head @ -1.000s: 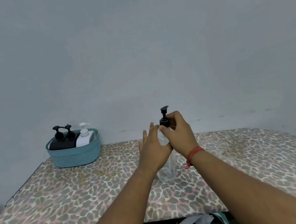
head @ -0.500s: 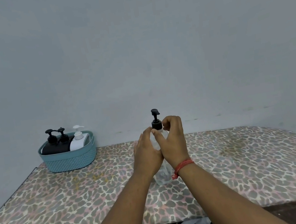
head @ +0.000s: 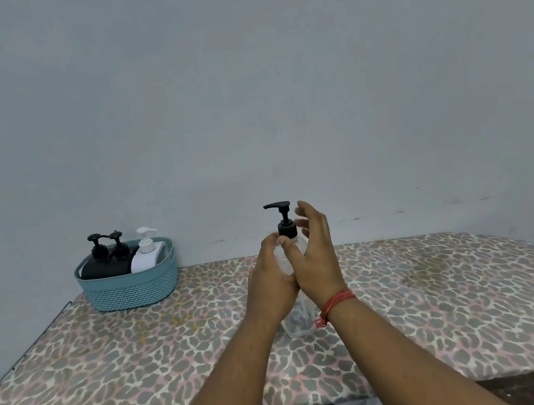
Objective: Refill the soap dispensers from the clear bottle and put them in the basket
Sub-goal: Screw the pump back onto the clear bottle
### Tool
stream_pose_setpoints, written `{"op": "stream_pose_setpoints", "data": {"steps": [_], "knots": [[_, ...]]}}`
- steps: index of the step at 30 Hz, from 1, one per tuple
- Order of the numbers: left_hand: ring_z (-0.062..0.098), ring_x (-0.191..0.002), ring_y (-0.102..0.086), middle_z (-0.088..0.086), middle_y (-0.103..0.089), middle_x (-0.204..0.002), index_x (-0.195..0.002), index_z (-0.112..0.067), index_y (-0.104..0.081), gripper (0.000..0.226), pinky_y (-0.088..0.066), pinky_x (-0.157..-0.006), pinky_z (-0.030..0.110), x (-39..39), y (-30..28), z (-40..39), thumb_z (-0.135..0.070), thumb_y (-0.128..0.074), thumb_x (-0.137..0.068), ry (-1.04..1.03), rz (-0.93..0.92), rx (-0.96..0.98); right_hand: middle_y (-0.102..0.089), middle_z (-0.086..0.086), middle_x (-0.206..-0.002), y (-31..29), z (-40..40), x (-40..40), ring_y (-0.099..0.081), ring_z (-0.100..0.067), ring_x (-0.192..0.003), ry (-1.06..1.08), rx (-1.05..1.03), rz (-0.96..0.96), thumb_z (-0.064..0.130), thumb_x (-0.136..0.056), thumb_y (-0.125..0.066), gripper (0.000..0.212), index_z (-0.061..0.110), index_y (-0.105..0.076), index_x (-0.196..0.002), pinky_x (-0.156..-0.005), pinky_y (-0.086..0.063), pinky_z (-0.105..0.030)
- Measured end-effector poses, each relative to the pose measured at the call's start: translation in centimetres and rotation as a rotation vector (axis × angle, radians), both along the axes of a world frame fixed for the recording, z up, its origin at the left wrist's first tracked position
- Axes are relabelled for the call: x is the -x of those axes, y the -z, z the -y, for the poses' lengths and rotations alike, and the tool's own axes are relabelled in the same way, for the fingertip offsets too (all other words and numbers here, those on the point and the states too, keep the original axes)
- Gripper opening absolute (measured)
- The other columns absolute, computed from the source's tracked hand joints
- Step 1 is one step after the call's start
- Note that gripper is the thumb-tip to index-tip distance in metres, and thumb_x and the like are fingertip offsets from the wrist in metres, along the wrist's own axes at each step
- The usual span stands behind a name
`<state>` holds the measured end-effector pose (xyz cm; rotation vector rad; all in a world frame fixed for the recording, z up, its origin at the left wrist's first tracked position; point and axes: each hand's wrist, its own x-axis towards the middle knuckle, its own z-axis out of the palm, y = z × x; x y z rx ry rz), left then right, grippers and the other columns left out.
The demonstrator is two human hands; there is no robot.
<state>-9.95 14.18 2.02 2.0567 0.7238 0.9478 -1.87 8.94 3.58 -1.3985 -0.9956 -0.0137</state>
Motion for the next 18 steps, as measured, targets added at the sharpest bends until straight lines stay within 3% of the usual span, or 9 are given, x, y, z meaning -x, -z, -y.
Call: {"op": "stream_pose_setpoints", "data": {"steps": [4,8,13,18], "knots": [[0.007,-0.106,-0.061,-0.011,-0.054,-0.138,-0.14,-0.043,-0.033,0.066,-0.06,-0.083,0.039,-0.11,0.11,-0.16,-0.021,-0.07,-0.089,0.011,0.014,0.023,-0.055,0.01,-0.13,0.12,-0.18,-0.34,-0.049,-0.005,-0.125,-0.041,0.023,-0.022,0.02,-0.096,-0.062,0.053,0.037,-0.04,-0.142,-0.097,-0.036,-0.015],[0.011,-0.109,-0.062,-0.008,-0.054,-0.139,-0.137,-0.044,-0.033,0.067,-0.061,-0.081,0.044,-0.13,0.32,-0.35,-0.014,-0.066,-0.088,0.023,0.019,0.013,-0.044,0.013,-0.114,0.23,-0.14,0.09,-0.048,-0.01,-0.114,0.104,-0.032,0.065,0.017,-0.093,-0.064,0.047,0.028,-0.045,-0.135,-0.096,-0.045,-0.025],[0.015,-0.121,-0.059,-0.008,-0.051,-0.146,-0.142,-0.043,-0.032,0.072,-0.059,-0.088,0.044,-0.19,0.5,-0.65,-0.005,-0.063,-0.089,0.038,0.013,0.014,-0.041,0.008,-0.145,0.14,-0.13,0.23,-0.042,-0.004,-0.131,0.02,0.048,0.065,0.02,-0.101,-0.054,0.057,0.034,-0.031,-0.151,-0.103,-0.036,-0.018],[0.012,-0.117,-0.059,-0.009,-0.05,-0.145,-0.143,-0.043,-0.032,0.075,-0.059,-0.088,0.044,-0.36,0.84,-0.71,-0.002,-0.063,-0.088,0.047,0.029,0.025,-0.052,0.011,-0.128,0.14,0.06,0.3,-0.042,0.011,-0.117,0.056,0.063,0.038,0.021,-0.098,-0.057,0.052,0.039,-0.037,-0.143,-0.092,-0.031,-0.006]]}}
